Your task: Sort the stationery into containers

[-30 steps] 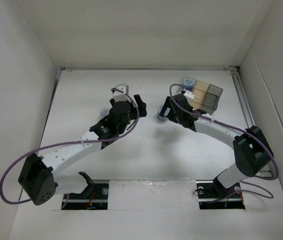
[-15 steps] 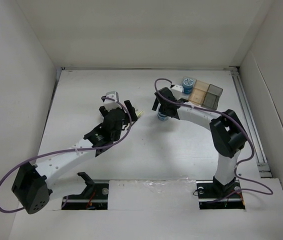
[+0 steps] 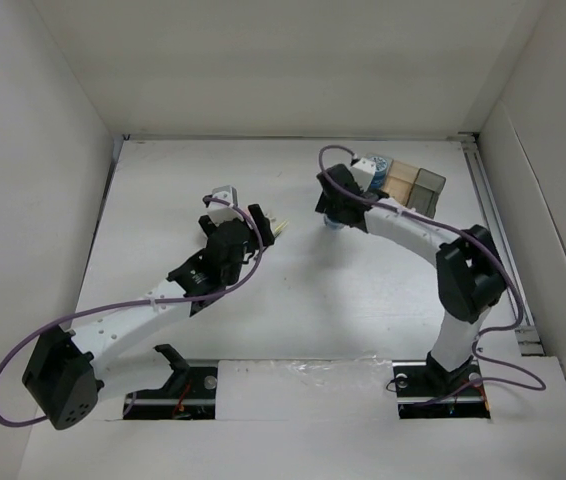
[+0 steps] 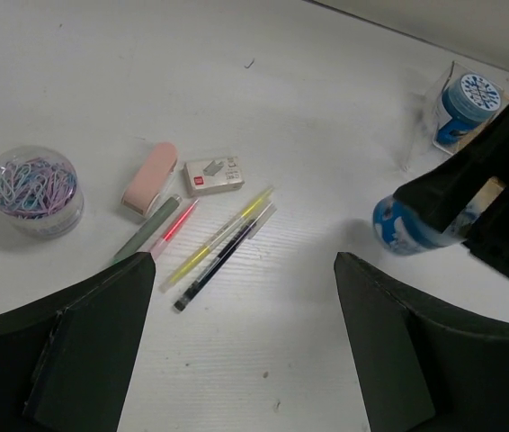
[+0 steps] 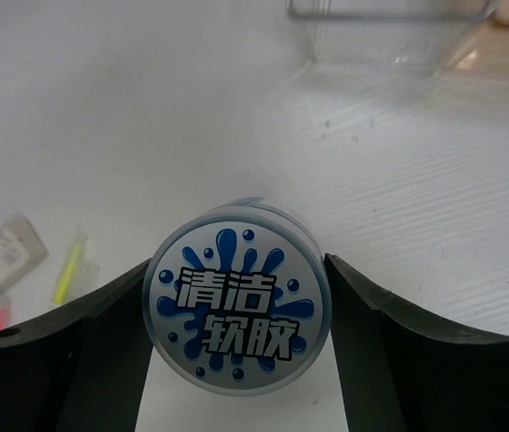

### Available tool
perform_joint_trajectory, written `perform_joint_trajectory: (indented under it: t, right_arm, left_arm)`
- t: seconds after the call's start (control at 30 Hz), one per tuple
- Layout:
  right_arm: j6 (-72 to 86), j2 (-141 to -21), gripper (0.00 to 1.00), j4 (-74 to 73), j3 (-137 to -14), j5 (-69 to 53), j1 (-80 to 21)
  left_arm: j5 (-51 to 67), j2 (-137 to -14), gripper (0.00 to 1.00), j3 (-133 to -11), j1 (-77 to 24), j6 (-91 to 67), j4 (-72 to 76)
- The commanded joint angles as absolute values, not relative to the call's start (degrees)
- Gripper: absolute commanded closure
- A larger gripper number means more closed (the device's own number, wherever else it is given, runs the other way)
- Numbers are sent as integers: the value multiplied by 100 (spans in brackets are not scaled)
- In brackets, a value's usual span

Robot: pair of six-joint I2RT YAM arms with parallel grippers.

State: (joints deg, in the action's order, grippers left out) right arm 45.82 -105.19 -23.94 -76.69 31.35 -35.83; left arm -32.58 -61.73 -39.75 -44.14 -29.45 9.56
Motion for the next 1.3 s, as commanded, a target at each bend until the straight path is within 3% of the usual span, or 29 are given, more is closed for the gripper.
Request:
perform_joint_trajectory:
  t: [0.0, 0.4, 1.2, 1.27]
  right_arm:
    - [4421, -9870, 48, -2206, -8305, 3218, -3034]
    - [4175, -10317, 45, -2145, -8947, 2435, -1565]
    - [4061, -11259, 43, -2136, -9606, 2320, -1564]
    - [4008, -11259, 38, -2136, -9606, 2320, -1564]
  left_arm:
    - [-3234, -6012, 22, -3911, -4395, -2979, 1169]
    - [-3173, -5889, 22, -3806, -4395, -2927, 1292]
    - [-3173, -5704, 22, -3806, -4395, -2927, 1230]
    - [-3173, -5704, 22, -3806, -4395, -2927, 1230]
